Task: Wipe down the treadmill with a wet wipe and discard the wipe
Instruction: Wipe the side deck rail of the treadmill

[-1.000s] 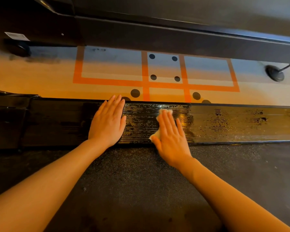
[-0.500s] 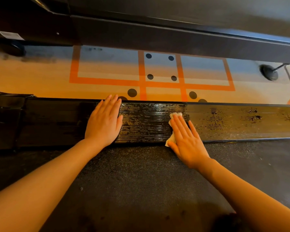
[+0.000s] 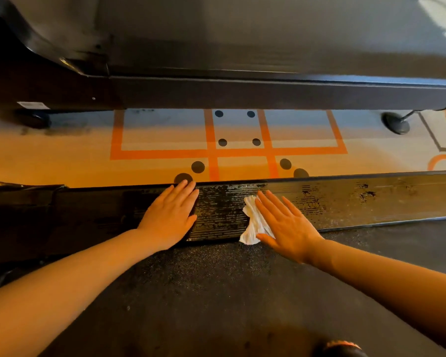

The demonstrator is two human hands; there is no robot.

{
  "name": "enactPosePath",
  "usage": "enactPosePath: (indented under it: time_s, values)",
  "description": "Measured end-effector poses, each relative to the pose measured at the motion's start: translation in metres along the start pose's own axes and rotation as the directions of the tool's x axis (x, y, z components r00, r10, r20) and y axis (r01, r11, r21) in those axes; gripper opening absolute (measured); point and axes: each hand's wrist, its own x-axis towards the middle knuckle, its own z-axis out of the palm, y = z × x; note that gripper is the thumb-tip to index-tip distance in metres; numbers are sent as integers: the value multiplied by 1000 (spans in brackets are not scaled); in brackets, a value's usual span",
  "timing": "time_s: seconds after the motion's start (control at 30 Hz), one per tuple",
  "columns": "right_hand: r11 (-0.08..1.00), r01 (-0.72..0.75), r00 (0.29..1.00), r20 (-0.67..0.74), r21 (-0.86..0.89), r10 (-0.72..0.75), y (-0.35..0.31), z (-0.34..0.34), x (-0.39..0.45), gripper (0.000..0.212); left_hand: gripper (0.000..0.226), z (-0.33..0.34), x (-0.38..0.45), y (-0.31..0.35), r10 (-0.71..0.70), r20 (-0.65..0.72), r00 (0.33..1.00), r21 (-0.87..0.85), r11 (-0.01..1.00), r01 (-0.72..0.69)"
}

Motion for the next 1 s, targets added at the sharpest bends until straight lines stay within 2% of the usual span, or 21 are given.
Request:
enactPosePath:
  time_s: [0.03,0.13,0.2,0.3,0.37,0.43,0.5,0.7,1.0]
  values:
    - [999,39,999,-6,-12,-39,5,-3,-4,82,66,-5,2,5,33,25,999,39,999,-34]
    - [988,134,987,95,-78,-127,24,-4,-16,77,67,-13,7,21,79,98,992,116,989,-90]
    - [975,202,978,69,-91,-196,31,-2,-22,76,67,-12,10,31,74,127,989,139,986,-92]
    - [989,139,990,0,-39,-139,33,5,-15,74,65,-4,15,41,10,122,992,132,991,-26]
    - [993,84,995,-57,80,-80,22,10,-3,74,64,6,15,43,-41,108,993,116,993,28]
    - [976,54,998,-50,210,-44,10,19,7,76,64,18,13,46,-96,60,994,106,990,90]
    - [961,56,998,-52,270,-44,-3,26,15,74,64,29,12,55,-164,19,986,77,984,162]
    - [991,59,986,-164,122,-39,-19,50,23,69,69,54,16,83,-343,-135,929,-50,939,340]
    - [992,125,970,-209,-23,-127,-9,66,26,74,70,72,24,96,-441,-239,865,-140,897,419]
